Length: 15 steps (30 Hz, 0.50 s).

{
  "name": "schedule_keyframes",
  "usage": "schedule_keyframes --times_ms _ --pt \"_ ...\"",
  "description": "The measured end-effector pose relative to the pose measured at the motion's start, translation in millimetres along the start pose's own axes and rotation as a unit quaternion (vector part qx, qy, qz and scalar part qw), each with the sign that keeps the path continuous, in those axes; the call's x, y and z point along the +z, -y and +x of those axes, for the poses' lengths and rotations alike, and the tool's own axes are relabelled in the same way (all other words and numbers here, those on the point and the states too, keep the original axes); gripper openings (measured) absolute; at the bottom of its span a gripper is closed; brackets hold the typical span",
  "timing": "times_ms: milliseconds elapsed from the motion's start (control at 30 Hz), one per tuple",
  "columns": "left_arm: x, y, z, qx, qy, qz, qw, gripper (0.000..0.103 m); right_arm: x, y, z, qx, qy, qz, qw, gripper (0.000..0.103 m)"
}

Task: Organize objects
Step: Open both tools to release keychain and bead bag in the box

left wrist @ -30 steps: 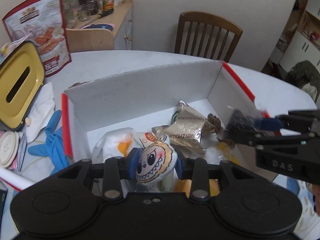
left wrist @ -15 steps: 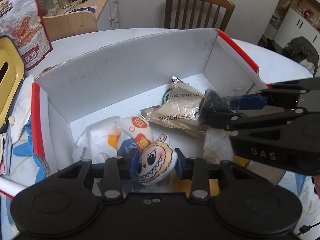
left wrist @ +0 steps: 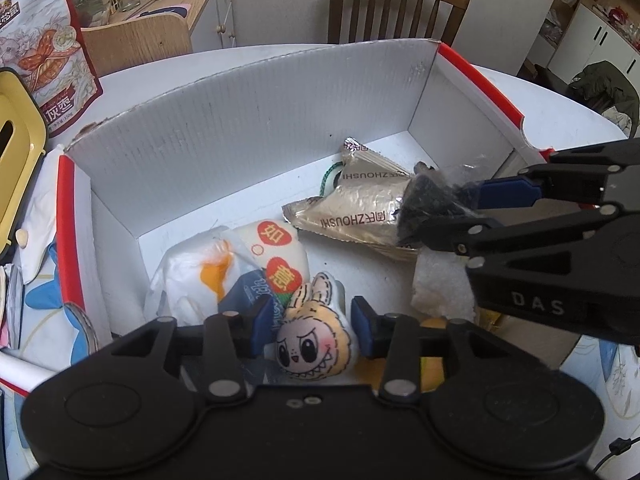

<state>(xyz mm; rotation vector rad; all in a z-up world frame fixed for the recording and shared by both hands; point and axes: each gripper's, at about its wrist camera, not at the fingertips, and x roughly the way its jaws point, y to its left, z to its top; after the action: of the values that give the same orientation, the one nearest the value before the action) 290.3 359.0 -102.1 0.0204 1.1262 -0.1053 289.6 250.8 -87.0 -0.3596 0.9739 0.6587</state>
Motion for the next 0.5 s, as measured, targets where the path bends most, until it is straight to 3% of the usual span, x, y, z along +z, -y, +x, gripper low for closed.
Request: schedule_keyframes --times_ms 167,500 --pt "-2.9 2.2 -6.4 0.007 0.005 -0.005 0.9999 0.055 -3.3 3.7 -13.1 0.005 0.007 0.009 1.0 0.05" --pt "-5.6 6.0 -34.0 0.016 0.037 -0.022 0.9989 0.071 -8.3 3.5 -54.1 0.015 0.037 0.014 0.999 0.052"
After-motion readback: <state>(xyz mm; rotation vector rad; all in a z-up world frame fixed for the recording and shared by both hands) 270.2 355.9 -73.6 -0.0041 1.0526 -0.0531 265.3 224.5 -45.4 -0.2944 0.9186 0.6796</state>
